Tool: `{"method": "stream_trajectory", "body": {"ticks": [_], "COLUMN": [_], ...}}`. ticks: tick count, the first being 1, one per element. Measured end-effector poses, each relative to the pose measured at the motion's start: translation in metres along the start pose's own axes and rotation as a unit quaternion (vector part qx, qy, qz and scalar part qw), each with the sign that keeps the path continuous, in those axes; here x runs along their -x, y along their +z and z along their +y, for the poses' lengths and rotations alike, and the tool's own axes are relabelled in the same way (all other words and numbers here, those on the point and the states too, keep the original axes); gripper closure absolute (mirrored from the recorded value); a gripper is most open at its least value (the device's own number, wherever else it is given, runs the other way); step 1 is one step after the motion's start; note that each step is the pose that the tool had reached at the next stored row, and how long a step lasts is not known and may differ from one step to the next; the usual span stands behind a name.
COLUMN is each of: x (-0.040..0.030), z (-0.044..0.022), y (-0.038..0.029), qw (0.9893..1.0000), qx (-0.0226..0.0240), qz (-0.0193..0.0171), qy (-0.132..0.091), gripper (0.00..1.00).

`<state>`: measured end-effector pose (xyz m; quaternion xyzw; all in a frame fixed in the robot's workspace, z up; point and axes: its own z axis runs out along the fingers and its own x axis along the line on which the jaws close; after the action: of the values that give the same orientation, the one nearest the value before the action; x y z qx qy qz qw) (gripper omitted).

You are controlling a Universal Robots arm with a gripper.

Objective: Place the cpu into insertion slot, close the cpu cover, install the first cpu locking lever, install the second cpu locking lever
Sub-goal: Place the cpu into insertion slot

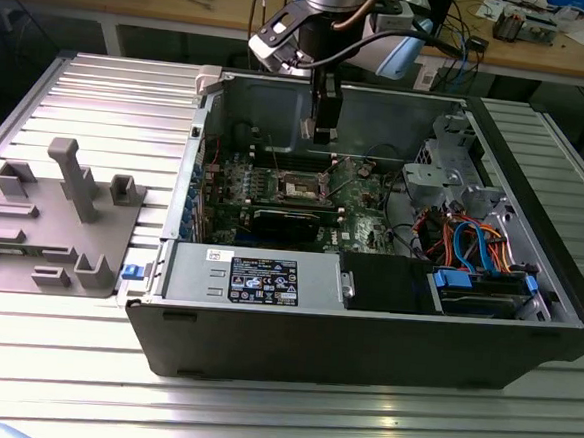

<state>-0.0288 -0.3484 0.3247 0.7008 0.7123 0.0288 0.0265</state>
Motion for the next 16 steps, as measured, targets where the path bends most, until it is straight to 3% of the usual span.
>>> {"method": "stream_trajectory", "body": {"ticks": [16], "x": [0.0], "z": [-0.0004], "y": [0.0034], "qw": [1.0], "qx": [0.0], "qz": [0.0], "qy": [0.0], "gripper": [0.46]}}
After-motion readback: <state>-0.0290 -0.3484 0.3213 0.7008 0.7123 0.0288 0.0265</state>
